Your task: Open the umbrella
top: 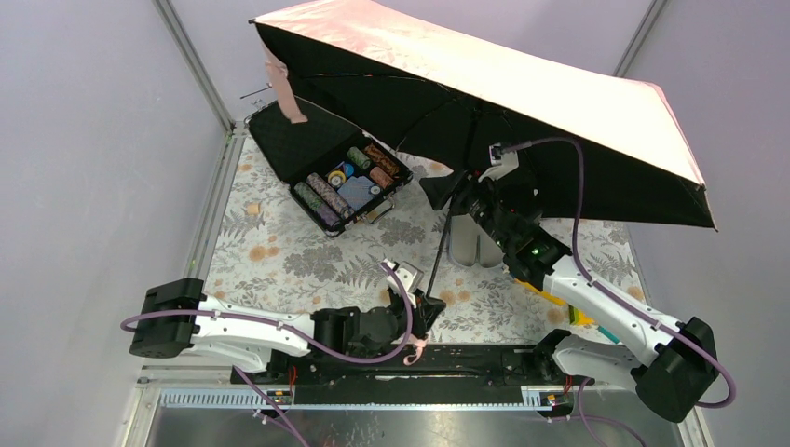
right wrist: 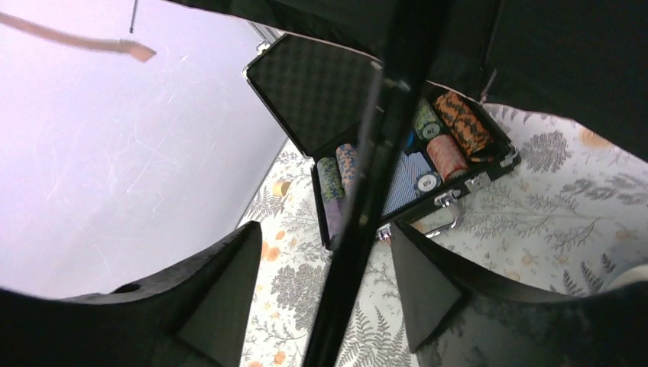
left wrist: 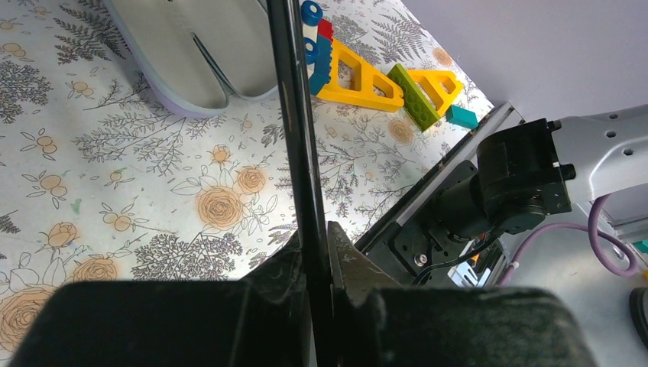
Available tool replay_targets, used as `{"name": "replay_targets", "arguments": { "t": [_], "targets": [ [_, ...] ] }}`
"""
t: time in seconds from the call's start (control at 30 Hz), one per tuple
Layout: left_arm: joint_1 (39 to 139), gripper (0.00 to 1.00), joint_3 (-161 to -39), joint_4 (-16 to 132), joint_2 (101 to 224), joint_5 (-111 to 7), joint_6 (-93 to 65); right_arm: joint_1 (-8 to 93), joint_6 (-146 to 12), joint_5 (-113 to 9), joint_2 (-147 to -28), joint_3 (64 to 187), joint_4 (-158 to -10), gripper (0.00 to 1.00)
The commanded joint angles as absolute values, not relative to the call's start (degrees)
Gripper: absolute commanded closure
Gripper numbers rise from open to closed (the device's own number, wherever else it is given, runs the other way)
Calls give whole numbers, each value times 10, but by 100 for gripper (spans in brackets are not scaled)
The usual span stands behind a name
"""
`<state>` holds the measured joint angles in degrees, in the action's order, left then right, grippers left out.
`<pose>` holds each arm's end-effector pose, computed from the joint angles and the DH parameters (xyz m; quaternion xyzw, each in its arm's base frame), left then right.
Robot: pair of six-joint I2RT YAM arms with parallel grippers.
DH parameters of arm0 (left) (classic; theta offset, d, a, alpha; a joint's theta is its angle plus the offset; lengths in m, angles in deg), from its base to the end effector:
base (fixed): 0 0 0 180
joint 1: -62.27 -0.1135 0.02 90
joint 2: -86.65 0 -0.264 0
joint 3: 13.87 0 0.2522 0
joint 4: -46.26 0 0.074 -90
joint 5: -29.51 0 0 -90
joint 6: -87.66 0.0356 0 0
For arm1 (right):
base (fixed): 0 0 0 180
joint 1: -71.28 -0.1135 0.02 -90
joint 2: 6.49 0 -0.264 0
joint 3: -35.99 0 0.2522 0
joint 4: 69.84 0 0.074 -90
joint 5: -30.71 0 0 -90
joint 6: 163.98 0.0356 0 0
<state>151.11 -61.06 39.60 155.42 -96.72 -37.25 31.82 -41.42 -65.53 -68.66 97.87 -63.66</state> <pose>0.0263 -0.2577 0.2404 0.1729 0.7576 -0.3945 0.4904 0.2015 0.1608 0.3569 0.0001 0.6701 0.4064 0.6212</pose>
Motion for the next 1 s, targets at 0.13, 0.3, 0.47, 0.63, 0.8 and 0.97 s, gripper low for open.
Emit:
{"name": "replay_targets", "arguments": {
  "t": [0.13,0.3,0.47,0.63,0.8,0.97],
  "targets": [
    [1501,93,-648,370,1556,-947,-340,310,-412,-618,-674,992,-597,80],
    [1498,31,-636,388,1529,-962,-316,310,-438,-612,-691,1024,-577,100],
    [1488,10,-587,391,1479,-959,-283,310,-513,-635,-732,1034,-510,100],
    [1441,3,-524,428,1384,-951,-266,315,-586,-657,-806,1006,-376,100],
    [1372,1,-472,446,1314,-937,-259,322,-582,-645,-856,982,-315,93],
    [1287,1,-440,472,1273,-895,-276,322,-571,-639,-863,966,-319,44]
  ]
}}
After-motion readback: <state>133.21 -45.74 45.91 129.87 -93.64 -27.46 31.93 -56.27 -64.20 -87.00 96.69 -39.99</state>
